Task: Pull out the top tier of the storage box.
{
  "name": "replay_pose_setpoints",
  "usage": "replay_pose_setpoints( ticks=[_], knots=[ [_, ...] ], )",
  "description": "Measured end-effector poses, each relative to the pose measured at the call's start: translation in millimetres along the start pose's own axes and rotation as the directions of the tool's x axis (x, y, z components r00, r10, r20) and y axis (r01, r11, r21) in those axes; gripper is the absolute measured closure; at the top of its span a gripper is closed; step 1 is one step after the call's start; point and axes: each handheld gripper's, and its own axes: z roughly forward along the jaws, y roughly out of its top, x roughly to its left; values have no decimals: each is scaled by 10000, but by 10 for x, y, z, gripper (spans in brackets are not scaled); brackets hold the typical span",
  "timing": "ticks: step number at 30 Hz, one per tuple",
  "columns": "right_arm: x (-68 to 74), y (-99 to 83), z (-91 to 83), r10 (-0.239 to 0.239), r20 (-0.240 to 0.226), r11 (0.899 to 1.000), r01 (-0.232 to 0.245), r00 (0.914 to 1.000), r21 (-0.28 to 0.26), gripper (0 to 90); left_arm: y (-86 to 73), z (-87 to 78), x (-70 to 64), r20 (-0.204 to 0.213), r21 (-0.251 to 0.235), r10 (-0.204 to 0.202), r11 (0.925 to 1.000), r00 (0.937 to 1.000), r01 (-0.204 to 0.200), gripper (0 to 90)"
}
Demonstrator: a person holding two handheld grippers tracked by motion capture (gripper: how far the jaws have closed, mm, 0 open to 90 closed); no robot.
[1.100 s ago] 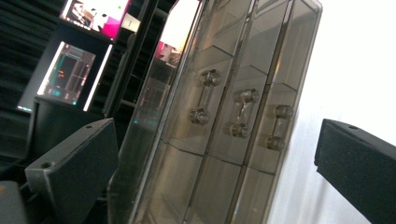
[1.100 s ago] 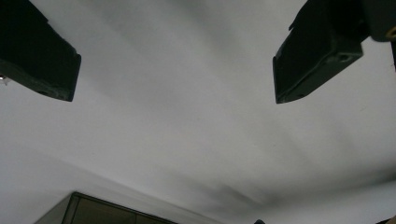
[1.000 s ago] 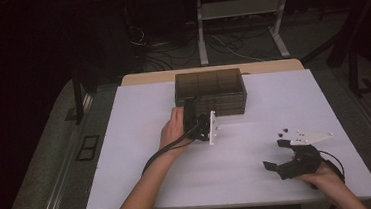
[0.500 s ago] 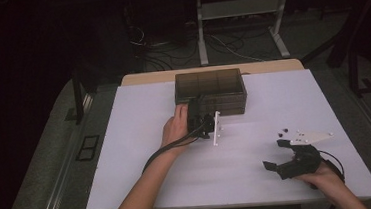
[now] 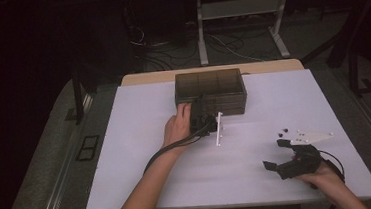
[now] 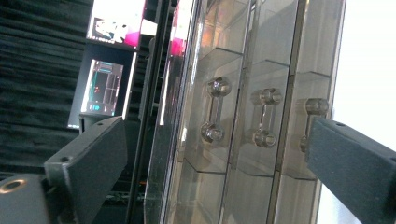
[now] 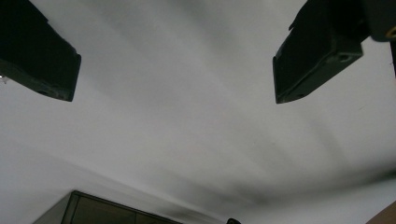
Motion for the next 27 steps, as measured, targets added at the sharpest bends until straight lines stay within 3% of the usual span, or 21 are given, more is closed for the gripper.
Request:
replay_pose_setpoints(
  ticks=[3, 7, 11, 17, 18, 22, 27],
  knots=[
    [4, 0, 1, -7, 2, 10000, 7, 10000, 20, 5, 5, -13, -5, -13, 150, 318, 9994, 9995, -318, 138],
    [4, 0, 1, -4, 2, 10000, 4, 10000, 18, 5, 10, -19, -17, -11, 168, 281, 9995, 9996, -281, 169],
    [3, -1, 3, 6, -7, 10000, -6, 10000, 20, 5, 21, -31, -10, -83, 118, 498, 9987, 9987, -497, 211],
    [2, -1, 3, 9, -18, 10000, -9, 10000, 21, 5, 27, -34, -26, -4, 95, 494, 9987, 9988, -494, 256],
    [1, 0, 2, 1, -18, 10000, -1, 10000, 20, 5, 27, -33, -27, 63, 25, 498, 9988, 9987, -499, 351],
    [2, -1, 4, 4, -26, 10000, -4, 10000, 25, 5, 35, -37, -30, 76, 105, 564, 9983, 9984, -565, 355],
    [0, -1, 2, 2, -26, 10000, -2, 10000, 17, 5, 33, -29, -42, 11, 70, 505, 9987, 9987, -505, 448]
  ],
)
